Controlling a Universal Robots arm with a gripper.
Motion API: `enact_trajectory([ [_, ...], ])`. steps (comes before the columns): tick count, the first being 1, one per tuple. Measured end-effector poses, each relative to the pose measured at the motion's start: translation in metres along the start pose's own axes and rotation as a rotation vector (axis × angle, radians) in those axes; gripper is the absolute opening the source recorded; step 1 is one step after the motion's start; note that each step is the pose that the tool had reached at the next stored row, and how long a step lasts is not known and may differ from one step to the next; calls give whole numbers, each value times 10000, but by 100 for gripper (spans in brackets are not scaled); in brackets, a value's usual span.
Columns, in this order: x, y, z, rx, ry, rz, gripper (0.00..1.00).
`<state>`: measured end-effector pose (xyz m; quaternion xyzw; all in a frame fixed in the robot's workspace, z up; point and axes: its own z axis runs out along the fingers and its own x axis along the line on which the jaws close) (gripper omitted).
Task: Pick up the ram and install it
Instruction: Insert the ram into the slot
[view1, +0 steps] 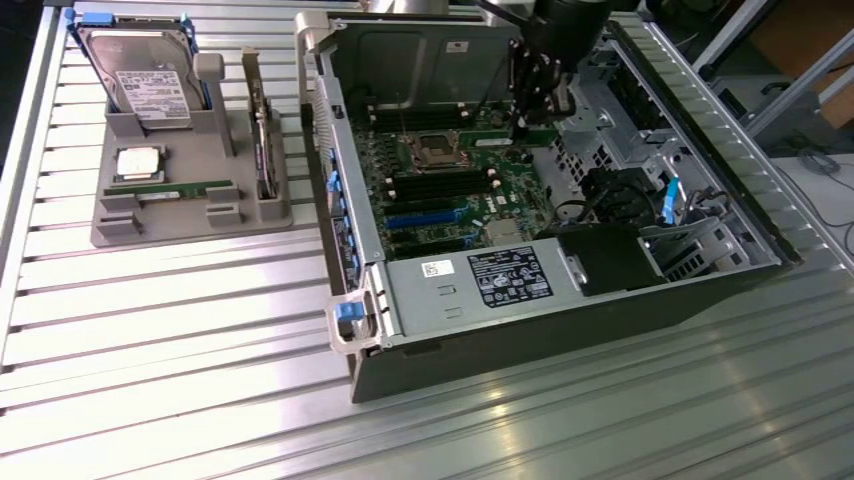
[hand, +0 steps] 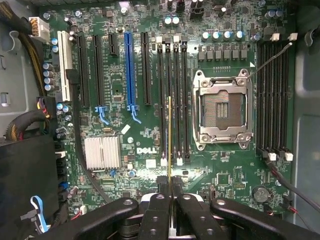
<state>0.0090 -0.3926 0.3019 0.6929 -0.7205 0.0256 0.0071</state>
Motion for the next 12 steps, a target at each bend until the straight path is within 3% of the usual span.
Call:
enact_trajectory([
  [12, -4, 2, 90, 0, 1, 0, 12],
])
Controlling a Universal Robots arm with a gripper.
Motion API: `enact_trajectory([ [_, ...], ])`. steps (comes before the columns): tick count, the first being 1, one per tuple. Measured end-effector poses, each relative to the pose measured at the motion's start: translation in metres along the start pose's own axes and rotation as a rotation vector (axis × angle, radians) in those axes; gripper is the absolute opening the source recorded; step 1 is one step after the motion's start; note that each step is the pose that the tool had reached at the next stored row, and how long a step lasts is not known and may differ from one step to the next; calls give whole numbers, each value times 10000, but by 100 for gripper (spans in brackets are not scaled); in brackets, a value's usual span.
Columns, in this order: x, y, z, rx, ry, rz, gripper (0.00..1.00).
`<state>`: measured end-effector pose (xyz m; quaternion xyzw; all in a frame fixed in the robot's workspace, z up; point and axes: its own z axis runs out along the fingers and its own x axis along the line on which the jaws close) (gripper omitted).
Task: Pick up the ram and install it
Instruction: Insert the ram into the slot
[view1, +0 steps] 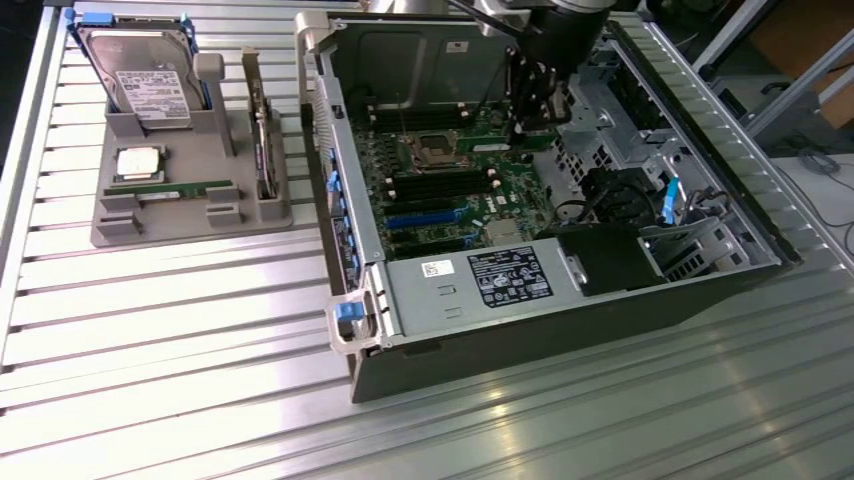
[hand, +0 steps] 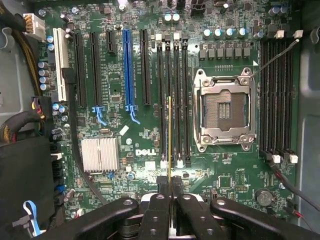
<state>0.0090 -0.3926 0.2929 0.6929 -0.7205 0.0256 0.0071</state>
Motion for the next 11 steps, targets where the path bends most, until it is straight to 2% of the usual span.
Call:
enact_trajectory([
  [11, -4, 2, 89, 0, -1, 0, 12],
])
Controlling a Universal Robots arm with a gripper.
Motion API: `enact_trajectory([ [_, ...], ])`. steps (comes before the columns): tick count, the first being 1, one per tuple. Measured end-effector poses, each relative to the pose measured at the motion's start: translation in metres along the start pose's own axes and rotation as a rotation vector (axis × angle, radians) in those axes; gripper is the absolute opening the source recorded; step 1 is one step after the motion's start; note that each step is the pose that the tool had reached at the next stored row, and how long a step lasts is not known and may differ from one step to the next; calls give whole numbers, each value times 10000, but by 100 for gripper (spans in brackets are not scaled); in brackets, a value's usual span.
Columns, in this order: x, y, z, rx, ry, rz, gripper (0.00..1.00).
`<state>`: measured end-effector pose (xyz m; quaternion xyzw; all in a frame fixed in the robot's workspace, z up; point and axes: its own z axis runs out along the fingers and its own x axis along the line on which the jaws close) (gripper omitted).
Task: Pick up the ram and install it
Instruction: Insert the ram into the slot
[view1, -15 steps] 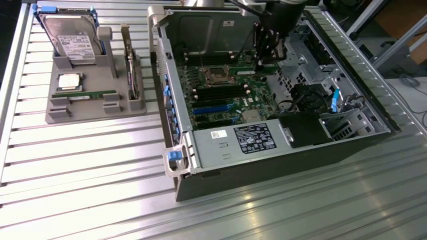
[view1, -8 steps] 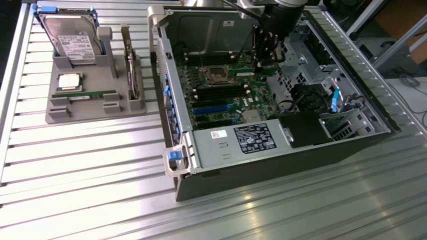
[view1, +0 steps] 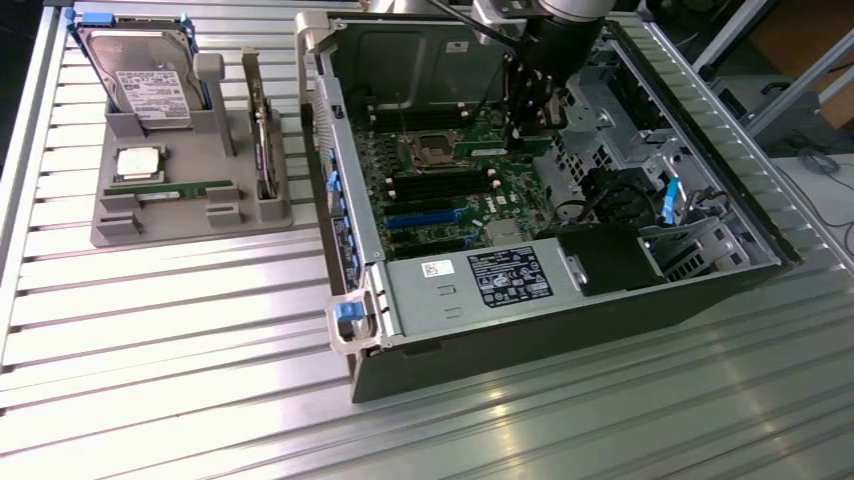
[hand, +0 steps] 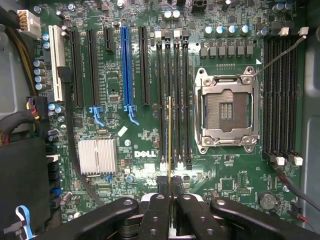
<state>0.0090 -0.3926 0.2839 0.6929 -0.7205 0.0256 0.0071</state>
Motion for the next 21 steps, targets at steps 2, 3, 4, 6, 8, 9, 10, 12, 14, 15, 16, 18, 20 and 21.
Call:
enact_trajectory([
  [2, 0, 0, 9, 0, 1, 0, 12],
  [3, -1, 1, 20, 0, 1, 0, 12],
  [4, -1, 1, 31, 0, 1, 0, 12],
  [6, -2, 1, 46, 0, 1, 0, 12],
  [8, -3, 2, 61, 0, 1, 0, 12],
  [9, -3, 2, 70, 0, 0, 0, 12],
  [10, -3, 2, 78, 0, 0, 0, 12],
  [12, -4, 3, 101, 0, 0, 0, 12],
  [14, -5, 3, 119, 0, 1, 0, 12],
  [15, -5, 3, 124, 0, 1, 0, 12],
  [16, -6, 3, 128, 0, 0, 0, 12],
  [18, -6, 4, 139, 0, 1, 0, 12],
  [20, -7, 4, 163, 0, 1, 0, 12],
  [21, -8, 5, 174, 0, 1, 0, 12],
])
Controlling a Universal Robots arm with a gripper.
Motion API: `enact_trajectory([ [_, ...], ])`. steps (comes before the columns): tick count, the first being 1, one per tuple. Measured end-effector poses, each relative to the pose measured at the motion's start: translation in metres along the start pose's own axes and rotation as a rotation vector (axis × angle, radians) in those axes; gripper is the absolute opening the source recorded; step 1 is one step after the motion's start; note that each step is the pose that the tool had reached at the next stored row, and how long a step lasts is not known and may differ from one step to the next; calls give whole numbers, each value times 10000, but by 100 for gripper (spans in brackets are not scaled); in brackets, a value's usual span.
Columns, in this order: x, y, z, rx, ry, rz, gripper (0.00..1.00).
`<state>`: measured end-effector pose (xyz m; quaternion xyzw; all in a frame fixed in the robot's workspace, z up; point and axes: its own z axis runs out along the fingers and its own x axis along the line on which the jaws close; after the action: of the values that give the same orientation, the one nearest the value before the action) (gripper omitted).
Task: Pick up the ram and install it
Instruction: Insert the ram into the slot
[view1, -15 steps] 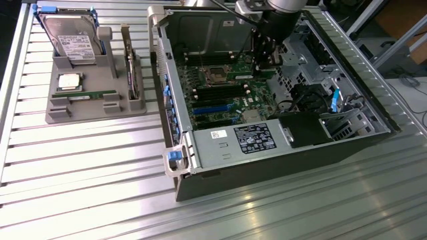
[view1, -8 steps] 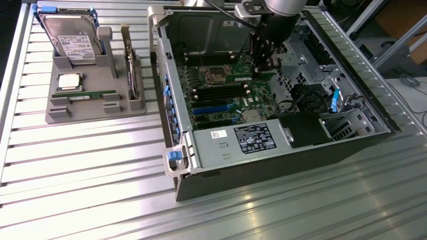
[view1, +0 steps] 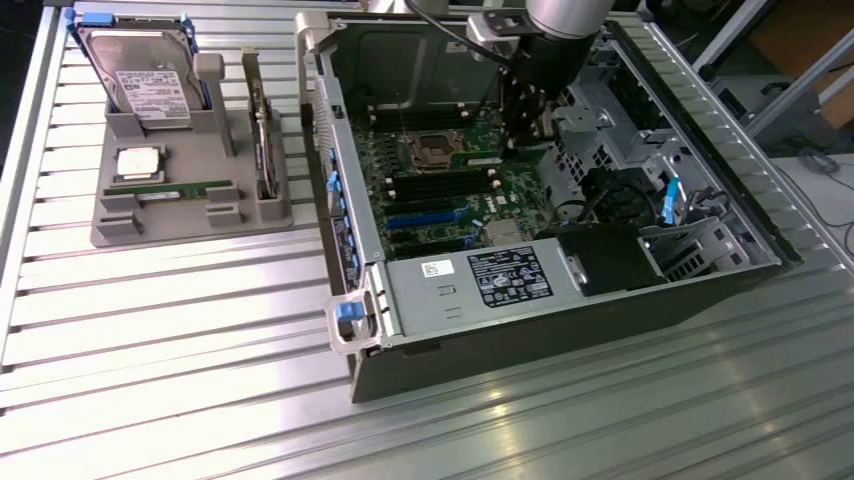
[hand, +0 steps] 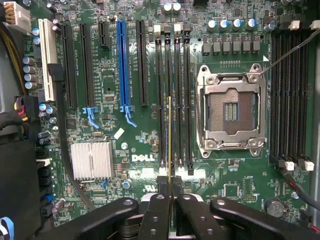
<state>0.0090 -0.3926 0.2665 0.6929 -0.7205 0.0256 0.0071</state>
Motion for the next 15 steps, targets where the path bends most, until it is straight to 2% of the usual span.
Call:
enact_trajectory([
  [15, -5, 3, 108, 0, 0, 0, 12],
])
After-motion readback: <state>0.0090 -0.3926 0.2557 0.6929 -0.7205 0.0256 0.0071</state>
